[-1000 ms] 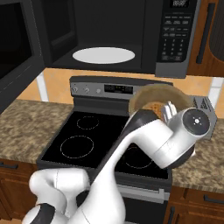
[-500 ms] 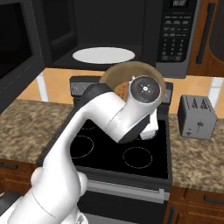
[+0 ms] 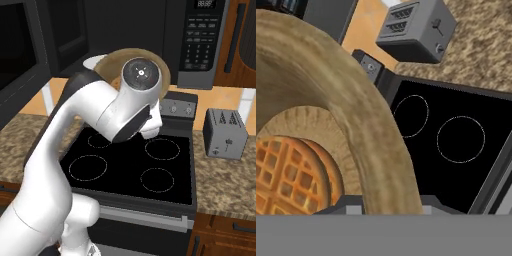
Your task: Open the microwave, place the bowl with waffle inside the microwave, then close the microwave door and turn it on.
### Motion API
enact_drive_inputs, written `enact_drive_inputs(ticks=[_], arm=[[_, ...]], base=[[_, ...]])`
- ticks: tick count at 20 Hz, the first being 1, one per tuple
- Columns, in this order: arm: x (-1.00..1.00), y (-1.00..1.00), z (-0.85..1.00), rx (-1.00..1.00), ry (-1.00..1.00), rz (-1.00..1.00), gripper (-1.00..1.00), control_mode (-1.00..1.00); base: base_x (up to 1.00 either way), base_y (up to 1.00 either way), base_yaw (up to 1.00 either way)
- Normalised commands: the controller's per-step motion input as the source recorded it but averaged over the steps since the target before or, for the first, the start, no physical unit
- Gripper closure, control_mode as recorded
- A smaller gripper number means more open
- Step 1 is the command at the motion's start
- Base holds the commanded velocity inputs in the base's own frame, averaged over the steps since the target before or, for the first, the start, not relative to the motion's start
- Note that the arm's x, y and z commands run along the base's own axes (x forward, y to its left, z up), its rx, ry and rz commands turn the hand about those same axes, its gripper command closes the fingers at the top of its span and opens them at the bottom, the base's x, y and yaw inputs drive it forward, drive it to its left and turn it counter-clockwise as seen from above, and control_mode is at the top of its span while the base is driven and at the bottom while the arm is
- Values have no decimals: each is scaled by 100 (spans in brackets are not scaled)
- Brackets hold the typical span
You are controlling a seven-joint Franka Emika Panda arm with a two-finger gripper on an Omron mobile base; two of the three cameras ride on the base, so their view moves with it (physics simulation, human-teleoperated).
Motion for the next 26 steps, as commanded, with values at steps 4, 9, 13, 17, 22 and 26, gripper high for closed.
enact_drive_inputs(ticks=[4,9,13,17,22,26], arm=[[-4,33,55,0,-15,2,100,-100],[23,30,30,0,-5,6,100,-100],[57,51,14,0,0,10,100,-100],[73,55,17,0,0,11,100,-100],[88,36,2,-1,0,3,100,-100],[86,2,2,0,3,1,100,-100]], base=[[0,0,0],[0,0,0],[0,0,0],[0,0,0],[0,0,0],[0,0,0]])
